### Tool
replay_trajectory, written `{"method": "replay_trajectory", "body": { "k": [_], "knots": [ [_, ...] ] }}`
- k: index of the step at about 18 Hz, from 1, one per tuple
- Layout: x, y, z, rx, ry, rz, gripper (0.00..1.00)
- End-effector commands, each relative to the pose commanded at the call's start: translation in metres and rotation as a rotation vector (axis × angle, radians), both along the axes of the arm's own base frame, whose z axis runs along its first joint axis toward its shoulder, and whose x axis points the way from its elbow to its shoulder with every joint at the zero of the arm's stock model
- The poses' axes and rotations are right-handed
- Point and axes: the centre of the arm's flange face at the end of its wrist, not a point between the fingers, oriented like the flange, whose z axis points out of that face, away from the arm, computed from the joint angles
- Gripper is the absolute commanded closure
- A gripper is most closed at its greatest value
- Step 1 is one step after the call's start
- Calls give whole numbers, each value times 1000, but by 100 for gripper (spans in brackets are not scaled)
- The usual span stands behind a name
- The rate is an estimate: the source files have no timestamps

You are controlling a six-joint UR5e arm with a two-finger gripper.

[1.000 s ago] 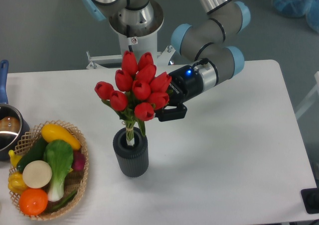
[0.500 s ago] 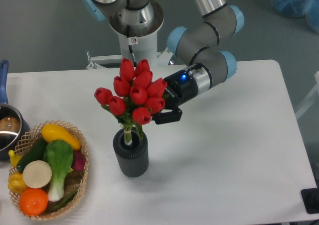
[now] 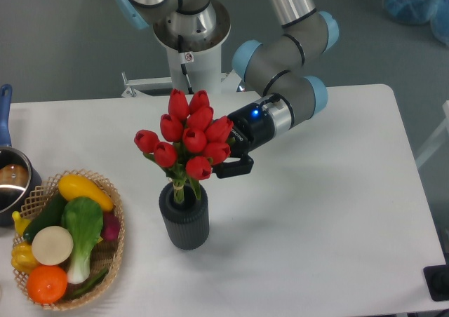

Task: Insert the flowers into the vase
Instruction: 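Lower the tulip stems down into the black vase opening, then push the tulip bunch further down into the vase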

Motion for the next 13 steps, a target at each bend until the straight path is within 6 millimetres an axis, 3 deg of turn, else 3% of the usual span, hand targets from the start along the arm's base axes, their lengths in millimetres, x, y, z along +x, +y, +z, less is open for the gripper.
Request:
{"method": "replay_trajectory", "body": {
  "k": [13],
  "knots": [
    [-1,1,-27,-25,-24,4,53]
  ]
}}
